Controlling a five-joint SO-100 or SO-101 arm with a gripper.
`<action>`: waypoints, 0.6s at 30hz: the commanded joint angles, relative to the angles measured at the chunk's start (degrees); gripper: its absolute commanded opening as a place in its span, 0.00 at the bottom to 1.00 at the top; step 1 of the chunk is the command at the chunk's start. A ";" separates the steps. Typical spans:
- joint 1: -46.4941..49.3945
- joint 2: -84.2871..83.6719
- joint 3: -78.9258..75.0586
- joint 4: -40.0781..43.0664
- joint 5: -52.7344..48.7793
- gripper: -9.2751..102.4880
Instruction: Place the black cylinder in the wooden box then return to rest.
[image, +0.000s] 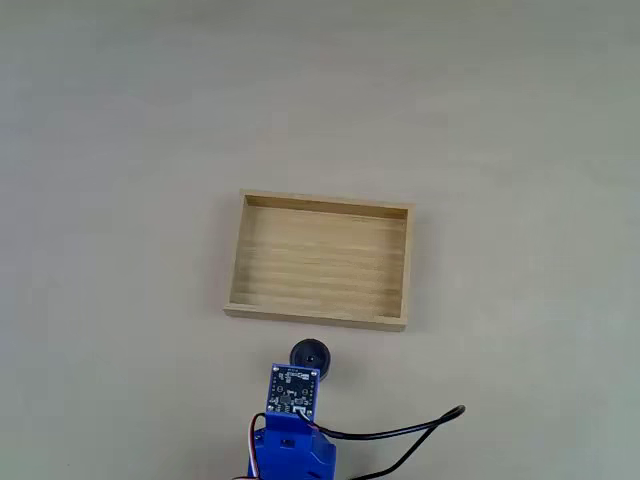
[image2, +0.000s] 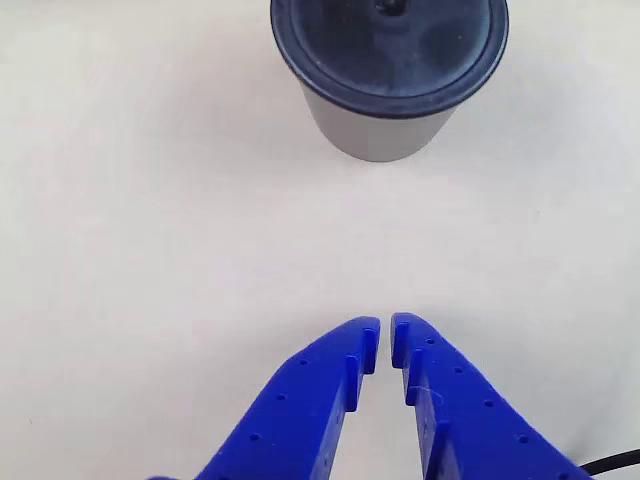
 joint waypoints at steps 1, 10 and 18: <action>-0.26 -0.62 1.76 0.18 -1.14 0.08; -0.35 -0.62 1.76 0.18 -0.79 0.08; -1.76 2.46 0.35 -0.44 -0.79 0.08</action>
